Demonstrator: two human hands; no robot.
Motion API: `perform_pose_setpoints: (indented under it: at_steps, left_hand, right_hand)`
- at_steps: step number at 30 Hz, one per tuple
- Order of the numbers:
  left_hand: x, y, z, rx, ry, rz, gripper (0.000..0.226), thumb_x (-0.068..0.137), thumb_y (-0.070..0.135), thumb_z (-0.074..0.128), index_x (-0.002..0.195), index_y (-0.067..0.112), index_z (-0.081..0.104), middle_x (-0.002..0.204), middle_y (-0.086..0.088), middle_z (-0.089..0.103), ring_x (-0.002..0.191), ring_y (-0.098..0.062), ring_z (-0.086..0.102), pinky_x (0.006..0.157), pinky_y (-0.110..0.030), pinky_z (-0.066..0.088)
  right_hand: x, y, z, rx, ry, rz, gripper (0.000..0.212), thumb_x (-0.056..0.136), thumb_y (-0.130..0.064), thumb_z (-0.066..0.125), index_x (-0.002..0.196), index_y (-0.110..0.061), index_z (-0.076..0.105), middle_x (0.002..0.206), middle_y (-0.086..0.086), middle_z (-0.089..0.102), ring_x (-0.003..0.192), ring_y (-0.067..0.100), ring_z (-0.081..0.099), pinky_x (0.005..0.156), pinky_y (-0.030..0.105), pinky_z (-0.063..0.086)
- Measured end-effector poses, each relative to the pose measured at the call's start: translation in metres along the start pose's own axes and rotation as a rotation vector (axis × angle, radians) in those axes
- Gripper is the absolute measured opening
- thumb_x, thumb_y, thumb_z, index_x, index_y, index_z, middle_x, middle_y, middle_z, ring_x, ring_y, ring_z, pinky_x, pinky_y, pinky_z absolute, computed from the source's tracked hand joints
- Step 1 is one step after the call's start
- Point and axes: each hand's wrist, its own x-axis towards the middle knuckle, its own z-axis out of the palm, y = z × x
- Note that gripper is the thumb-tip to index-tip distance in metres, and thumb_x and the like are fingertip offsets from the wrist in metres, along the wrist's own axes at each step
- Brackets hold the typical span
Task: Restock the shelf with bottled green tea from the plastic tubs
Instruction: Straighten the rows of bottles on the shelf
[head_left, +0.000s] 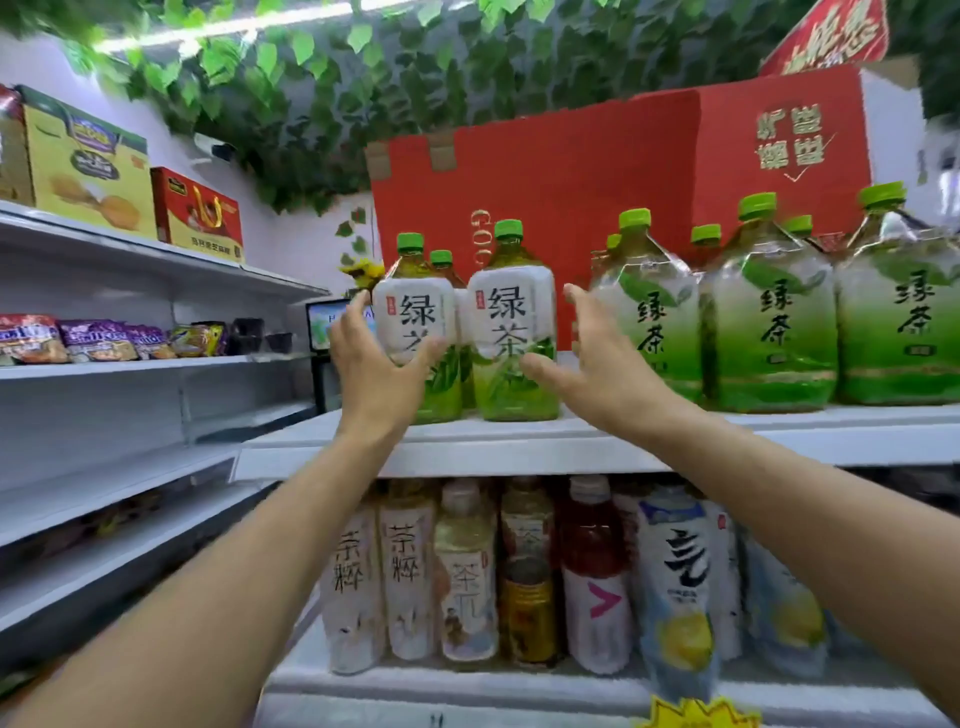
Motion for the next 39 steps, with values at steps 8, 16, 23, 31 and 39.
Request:
perform_pose_setpoints:
  at_steps: [8, 16, 23, 31, 39]
  left_hand:
    - [0.062, -0.06, -0.003, -0.398, -0.53, -0.344, 0.132, 0.031, 0.073, 0.09, 0.143, 0.021, 0.044, 0.128, -0.003, 0.066, 0.119, -0.023, 0.062, 0.11, -0.048, 0.044]
    - [0.071, -0.07, -0.001, -0.651, -0.735, -0.343, 0.098, 0.063, 0.05, 0.085, 0.146, 0.019, 0.043, 0.133, -0.006, 0.066, 0.123, -0.025, 0.062, 0.112, -0.049, 0.043]
    - [0.08, -0.076, 0.008, -0.699, -0.828, -0.35, 0.081, 0.076, 0.038, 0.071, 0.148, 0.02, 0.04, 0.137, -0.006, 0.062, 0.127, -0.026, 0.058, 0.113, -0.051, 0.041]
    - [0.084, -0.075, 0.017, -0.699, -0.8, -0.359, 0.131, 0.036, 0.062, 0.095, 0.148, 0.025, 0.039, 0.132, -0.006, 0.066, 0.119, -0.026, 0.066, 0.103, -0.048, 0.051]
    - [0.081, -0.062, 0.022, -0.714, -0.801, -0.419, 0.105, 0.035, 0.066, 0.09, 0.126, 0.022, 0.062, 0.116, -0.009, 0.075, 0.097, -0.021, 0.075, 0.075, -0.036, 0.062]
  right_hand:
    - [0.038, 0.019, 0.049, 0.194, 0.015, 0.413, 0.097, 0.066, -0.078, 0.067, 0.143, -0.024, 0.041, 0.136, -0.001, 0.056, 0.125, 0.023, 0.054, 0.109, 0.047, 0.042]
    - [0.041, 0.018, 0.05, 0.43, -0.01, 0.378, 0.009, 0.098, -0.023, 0.059, 0.099, -0.031, 0.054, 0.105, -0.005, 0.066, 0.106, 0.019, 0.063, 0.097, 0.038, 0.05]
    - [0.045, 0.017, 0.043, 0.601, -0.136, 0.478, 0.037, 0.097, -0.019, 0.059, 0.132, -0.016, 0.049, 0.115, 0.0, 0.067, 0.098, 0.01, 0.064, 0.07, 0.022, 0.053]
    - [0.054, 0.021, 0.05, 0.678, -0.071, 0.496, 0.051, 0.09, -0.032, 0.069, 0.135, -0.018, 0.05, 0.121, 0.004, 0.069, 0.114, 0.024, 0.064, 0.101, 0.047, 0.049]
    - [0.069, 0.025, 0.055, 0.75, -0.037, 0.524, 0.06, 0.076, -0.068, 0.063, 0.121, -0.029, 0.064, 0.115, 0.0, 0.073, 0.11, 0.022, 0.067, 0.1, 0.047, 0.049]
